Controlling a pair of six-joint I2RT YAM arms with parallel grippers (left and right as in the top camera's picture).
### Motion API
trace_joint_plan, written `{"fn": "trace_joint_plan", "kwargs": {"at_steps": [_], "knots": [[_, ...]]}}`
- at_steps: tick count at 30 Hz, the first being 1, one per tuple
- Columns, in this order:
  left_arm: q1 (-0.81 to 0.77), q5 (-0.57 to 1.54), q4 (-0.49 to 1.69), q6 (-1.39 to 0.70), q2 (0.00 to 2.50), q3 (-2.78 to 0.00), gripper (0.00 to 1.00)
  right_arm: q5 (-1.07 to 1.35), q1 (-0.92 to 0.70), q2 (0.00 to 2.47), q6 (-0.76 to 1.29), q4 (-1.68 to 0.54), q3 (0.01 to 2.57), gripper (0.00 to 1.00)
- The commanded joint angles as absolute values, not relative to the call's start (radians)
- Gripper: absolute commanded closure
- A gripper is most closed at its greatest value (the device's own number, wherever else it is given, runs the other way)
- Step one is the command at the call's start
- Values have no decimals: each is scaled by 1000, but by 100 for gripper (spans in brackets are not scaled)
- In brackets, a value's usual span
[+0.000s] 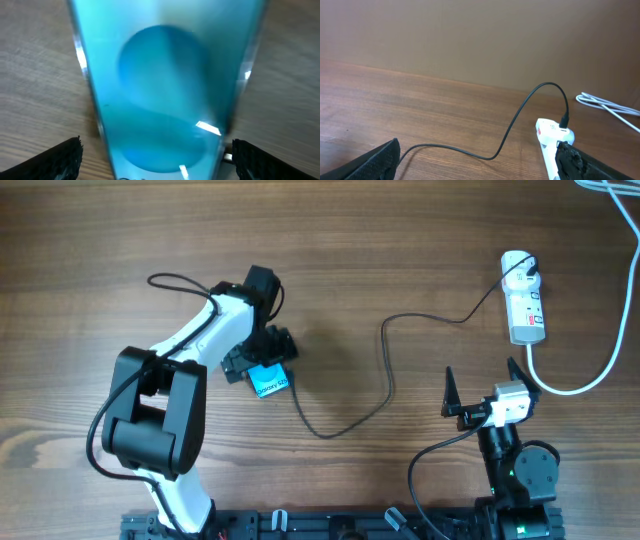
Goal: Plug charger to phone and switch on socket
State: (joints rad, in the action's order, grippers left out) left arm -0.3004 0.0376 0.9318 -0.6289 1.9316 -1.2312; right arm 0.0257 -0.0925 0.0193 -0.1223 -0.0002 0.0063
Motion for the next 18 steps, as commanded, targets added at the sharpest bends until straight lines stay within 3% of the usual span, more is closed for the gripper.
{"fn": "trace_joint_plan", "kwargs": {"at_steps": [1,18], "knots": [[-275,-4,892,-672,1912,-1181,0,38,-88,7,-131,2,5,0],[-273,17,746,-675,1912,-1169,3,38,-88,7,-131,2,5,0]]}}
